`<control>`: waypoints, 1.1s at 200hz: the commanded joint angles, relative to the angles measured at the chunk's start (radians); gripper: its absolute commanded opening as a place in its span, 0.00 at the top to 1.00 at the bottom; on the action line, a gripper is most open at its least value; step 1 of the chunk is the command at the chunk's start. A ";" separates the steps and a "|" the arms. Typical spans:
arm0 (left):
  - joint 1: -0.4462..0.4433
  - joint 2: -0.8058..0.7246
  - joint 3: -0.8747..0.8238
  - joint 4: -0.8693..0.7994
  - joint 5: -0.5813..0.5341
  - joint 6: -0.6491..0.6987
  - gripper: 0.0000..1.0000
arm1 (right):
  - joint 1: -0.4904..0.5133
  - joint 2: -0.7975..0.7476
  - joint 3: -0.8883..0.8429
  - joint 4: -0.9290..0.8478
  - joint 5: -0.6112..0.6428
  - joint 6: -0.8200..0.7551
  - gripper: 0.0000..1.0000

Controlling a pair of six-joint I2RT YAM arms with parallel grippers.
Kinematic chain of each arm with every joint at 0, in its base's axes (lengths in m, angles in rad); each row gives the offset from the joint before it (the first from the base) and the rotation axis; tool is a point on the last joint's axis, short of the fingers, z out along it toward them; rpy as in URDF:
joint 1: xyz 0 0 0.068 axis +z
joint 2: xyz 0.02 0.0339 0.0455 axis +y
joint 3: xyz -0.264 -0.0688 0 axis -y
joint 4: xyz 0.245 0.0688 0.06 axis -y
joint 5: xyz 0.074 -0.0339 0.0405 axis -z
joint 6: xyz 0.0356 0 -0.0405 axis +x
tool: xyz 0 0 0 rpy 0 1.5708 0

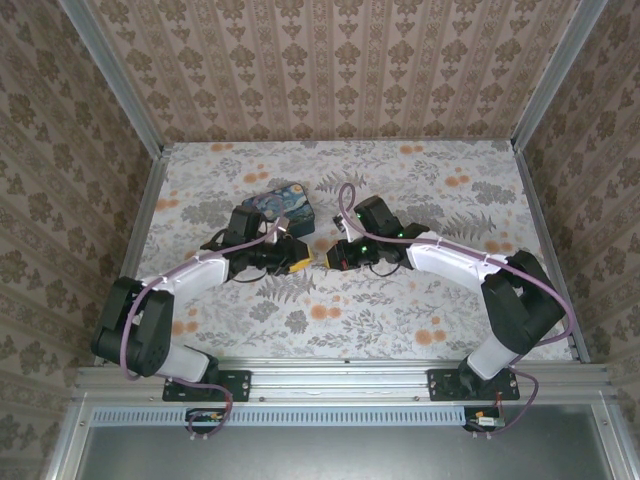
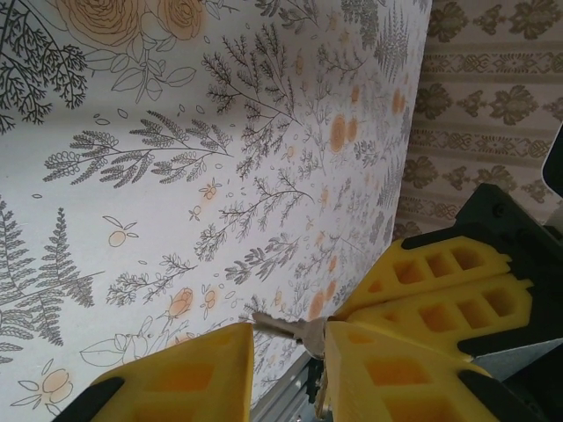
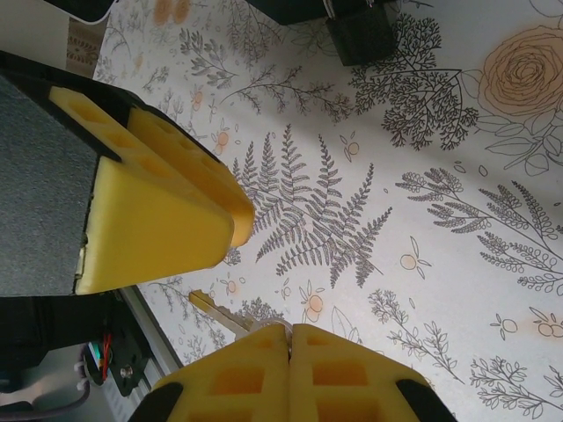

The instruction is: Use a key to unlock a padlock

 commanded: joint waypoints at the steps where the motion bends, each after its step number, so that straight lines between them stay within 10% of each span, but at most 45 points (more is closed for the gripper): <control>1: 0.016 -0.026 -0.021 0.006 0.004 -0.024 0.72 | 0.007 -0.010 -0.003 0.005 -0.002 0.018 1.00; 170: -0.037 -0.035 -0.031 0.037 0.034 -0.061 0.73 | 0.028 0.046 0.010 0.102 0.032 0.078 1.00; 220: -0.036 -0.026 -0.023 0.029 0.049 -0.039 1.00 | 0.028 0.046 0.005 0.123 0.031 0.087 1.00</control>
